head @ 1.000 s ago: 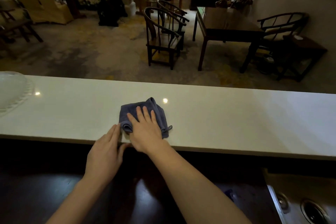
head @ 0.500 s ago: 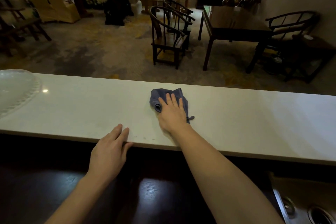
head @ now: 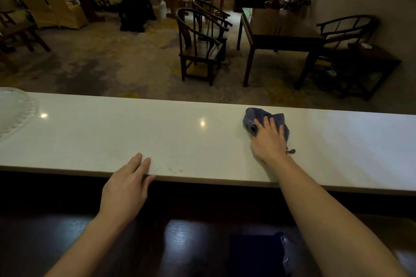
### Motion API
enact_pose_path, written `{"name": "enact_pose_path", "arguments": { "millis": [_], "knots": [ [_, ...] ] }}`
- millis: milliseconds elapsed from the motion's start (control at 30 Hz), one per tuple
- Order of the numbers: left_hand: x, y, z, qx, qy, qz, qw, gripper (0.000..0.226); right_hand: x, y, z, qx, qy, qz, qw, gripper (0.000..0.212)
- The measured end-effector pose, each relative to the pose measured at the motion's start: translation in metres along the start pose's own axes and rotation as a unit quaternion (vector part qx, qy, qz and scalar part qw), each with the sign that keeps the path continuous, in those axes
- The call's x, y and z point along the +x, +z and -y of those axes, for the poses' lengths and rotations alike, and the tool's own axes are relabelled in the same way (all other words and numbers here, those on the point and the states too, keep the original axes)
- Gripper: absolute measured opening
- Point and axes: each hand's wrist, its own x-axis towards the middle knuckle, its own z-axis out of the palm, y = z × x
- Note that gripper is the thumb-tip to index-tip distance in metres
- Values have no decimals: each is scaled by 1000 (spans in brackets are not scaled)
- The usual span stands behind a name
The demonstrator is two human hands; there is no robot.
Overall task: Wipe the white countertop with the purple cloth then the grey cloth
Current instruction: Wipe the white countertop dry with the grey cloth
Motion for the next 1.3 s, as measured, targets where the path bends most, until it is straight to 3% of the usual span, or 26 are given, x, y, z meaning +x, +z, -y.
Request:
{"name": "enact_pose_path", "arguments": {
  "millis": [233, 500, 733, 967, 1300],
  "knots": [
    [0, 2, 0, 14, 6, 1, 1000, 44, -6, -7, -14, 7, 32, -5, 999, 55],
    [1, 1, -2, 29, 16, 7, 999, 42, 0, 1, 31, 24, 52, 3, 998, 56],
    [0, 1, -2, 28, 16, -1, 999, 38, -6, 19, 121, 47, -78, 31, 995, 58],
    [-2, -4, -2, 11, 7, 20, 1000, 54, -39, 33, 190, 61, -236, 74, 967, 61],
    [-2, -8, -5, 1, -4, 44, 999, 64, -105, 36, 154, 57, -371, 60, 925, 68]
  ]
}}
